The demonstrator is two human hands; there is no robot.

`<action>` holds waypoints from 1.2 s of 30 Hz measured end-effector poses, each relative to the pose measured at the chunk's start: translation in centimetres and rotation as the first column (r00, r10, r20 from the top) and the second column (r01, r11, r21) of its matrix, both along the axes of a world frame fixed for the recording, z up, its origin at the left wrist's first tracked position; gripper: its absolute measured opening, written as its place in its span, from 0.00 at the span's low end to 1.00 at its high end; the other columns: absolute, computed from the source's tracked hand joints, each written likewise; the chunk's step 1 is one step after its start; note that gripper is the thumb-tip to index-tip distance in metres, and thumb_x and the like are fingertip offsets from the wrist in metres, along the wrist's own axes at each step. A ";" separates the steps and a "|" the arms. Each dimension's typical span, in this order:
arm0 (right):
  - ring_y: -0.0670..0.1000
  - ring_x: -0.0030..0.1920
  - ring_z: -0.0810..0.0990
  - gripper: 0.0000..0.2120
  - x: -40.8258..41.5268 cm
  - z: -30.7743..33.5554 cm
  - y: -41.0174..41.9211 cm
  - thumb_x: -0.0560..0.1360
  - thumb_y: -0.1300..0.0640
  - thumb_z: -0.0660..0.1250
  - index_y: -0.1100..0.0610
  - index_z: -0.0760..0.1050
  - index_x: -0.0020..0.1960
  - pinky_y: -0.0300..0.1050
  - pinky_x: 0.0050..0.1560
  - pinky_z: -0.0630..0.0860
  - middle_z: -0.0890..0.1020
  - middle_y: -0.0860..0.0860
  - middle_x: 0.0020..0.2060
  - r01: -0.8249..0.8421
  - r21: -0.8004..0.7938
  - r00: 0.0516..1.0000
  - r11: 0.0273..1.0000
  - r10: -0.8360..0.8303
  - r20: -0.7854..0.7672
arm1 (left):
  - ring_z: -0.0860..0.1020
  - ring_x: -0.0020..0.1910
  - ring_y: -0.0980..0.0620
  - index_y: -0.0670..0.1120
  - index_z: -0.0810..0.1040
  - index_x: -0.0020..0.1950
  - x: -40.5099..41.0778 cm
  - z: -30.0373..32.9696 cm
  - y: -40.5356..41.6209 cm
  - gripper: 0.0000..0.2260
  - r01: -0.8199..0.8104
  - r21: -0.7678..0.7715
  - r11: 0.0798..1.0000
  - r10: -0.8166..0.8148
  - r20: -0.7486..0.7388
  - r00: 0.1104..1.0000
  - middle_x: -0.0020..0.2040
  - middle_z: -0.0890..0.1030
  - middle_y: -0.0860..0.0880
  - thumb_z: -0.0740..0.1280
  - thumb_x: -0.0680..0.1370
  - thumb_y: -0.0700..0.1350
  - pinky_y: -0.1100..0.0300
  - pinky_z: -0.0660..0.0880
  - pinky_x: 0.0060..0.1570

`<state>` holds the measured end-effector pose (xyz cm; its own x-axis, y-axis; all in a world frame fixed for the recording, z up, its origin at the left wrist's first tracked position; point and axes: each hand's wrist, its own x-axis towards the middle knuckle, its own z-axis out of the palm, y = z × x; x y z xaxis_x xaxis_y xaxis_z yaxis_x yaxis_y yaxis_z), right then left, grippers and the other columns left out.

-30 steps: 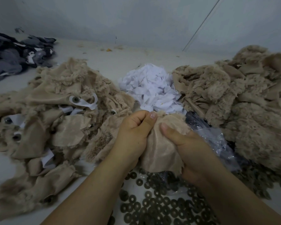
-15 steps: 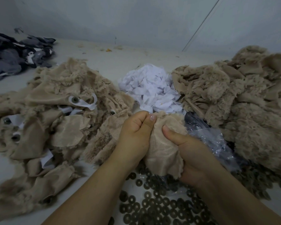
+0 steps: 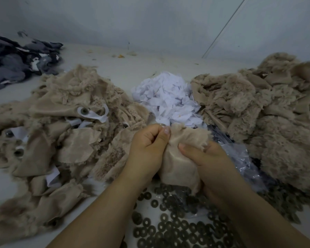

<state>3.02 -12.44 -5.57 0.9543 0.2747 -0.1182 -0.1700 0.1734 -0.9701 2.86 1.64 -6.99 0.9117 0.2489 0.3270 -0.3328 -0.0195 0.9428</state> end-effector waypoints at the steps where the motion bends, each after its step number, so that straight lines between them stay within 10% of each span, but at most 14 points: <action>1: 0.57 0.50 0.86 0.09 0.0 0.2 -0.1 0.78 0.62 0.67 0.53 0.85 0.48 0.60 0.57 0.80 0.87 0.55 0.47 0.012 -0.087 0.998 0.996 -0.007 0.064 | 0.69 0.30 0.53 0.42 0.73 0.33 -0.1 0.1 -0.1 0.19 0.024 -0.024 0.999 -0.024 0.005 1.000 0.30 0.71 0.49 0.65 0.78 0.54 0.61 0.69 0.30; 15: 0.61 0.52 0.85 0.13 0.1 0.3 0.1 0.78 0.57 0.66 0.64 0.82 0.57 0.55 0.54 0.82 0.85 0.63 0.51 0.065 0.207 0.978 0.976 -0.021 -0.206 | 0.66 0.28 0.52 0.35 0.70 0.33 -0.4 0.1 -0.6 0.17 0.016 -0.051 0.999 -0.017 -0.025 1.000 0.28 0.68 0.46 0.63 0.81 0.38 0.62 0.66 0.29; 36: 0.60 0.43 0.85 0.12 0.1 0.7 -0.1 0.75 0.63 0.66 0.65 0.79 0.58 0.56 0.44 0.82 0.85 0.63 0.46 0.102 0.083 0.949 0.991 -0.072 -0.308 | 0.65 0.26 0.57 0.38 0.69 0.31 -0.5 0.1 -0.9 0.17 0.017 0.020 1.000 -0.017 -0.015 1.000 0.26 0.68 0.51 0.64 0.81 0.39 0.66 0.65 0.26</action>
<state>3.15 -12.50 -4.88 0.8981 0.2166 -0.3826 -0.4336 0.2913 -0.8527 2.35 0.74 -6.90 0.9204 0.2272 0.3182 -0.3194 -0.0326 0.9471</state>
